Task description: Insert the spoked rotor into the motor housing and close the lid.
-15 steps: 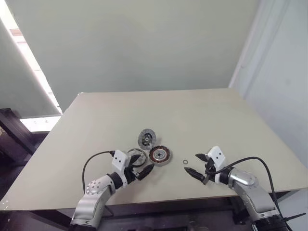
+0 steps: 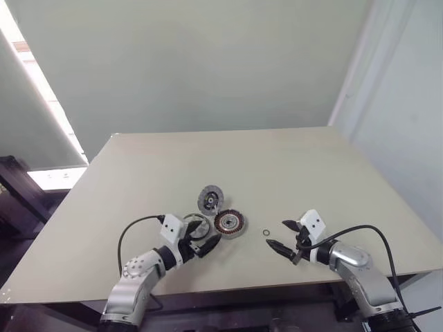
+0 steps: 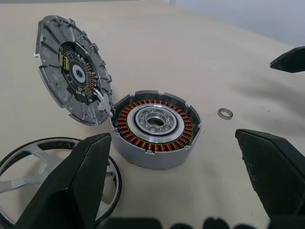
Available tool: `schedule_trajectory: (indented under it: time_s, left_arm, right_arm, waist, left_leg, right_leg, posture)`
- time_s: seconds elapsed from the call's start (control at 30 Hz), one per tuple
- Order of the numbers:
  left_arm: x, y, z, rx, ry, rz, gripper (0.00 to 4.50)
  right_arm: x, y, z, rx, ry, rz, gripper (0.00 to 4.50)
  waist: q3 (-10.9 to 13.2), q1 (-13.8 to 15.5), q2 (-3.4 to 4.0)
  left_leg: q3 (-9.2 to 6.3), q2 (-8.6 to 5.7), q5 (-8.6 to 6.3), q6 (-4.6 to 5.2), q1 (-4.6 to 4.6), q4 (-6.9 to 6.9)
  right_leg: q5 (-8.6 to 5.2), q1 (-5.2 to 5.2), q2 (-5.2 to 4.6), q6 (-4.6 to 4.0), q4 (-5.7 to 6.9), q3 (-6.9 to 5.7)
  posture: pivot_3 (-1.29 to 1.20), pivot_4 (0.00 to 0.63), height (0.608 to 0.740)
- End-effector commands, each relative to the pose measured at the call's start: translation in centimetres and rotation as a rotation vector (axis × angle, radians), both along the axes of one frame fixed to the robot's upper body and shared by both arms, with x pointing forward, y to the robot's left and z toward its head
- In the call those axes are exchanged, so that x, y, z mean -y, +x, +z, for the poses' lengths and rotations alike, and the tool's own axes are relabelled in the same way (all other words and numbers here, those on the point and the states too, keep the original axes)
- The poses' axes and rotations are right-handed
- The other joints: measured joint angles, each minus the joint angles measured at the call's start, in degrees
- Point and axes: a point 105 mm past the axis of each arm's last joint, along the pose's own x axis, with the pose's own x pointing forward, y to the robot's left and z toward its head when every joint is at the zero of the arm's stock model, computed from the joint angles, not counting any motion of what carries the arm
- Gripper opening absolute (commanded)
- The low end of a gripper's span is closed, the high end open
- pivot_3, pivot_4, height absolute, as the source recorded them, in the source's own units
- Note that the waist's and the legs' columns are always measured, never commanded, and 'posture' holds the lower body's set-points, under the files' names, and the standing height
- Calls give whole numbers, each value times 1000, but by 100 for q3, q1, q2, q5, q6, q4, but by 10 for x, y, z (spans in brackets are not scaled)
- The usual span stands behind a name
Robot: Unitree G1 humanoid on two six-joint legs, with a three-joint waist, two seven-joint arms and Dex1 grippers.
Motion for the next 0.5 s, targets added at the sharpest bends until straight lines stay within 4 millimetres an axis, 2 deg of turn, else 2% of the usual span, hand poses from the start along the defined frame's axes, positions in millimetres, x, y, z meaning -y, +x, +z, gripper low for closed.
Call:
schedule_trajectory:
  time_s: [0.03,0.27,0.5]
  left_arm:
    - [0,1,16,59,-16,0,4471]
    - [-1,-2,13,45,-14,-7,4471]
    - [-3,4,18,60,-11,-14,4471]
  right_arm:
    - [0,8,21,73,38,-6,4500]
    - [6,14,21,67,57,-90,4500]
    - [10,16,22,53,63,-120,4500]
  waist:
    - [0,1,0]
    - [0,2,0]
    - [0,1,0]
  left_leg:
    - [0,0,0,0,0,0]
    - [-1,0,0,0,-1,0]
    - [0,0,0,0,-1,0]
  right_leg:
    - [0,0,0,0,0,0]
    - [0,0,0,0,0,0]
    - [0,0,0,0,0,0]
  posture:
    - [0,0,740]
    - [0,0,740]
    - [0,0,740]
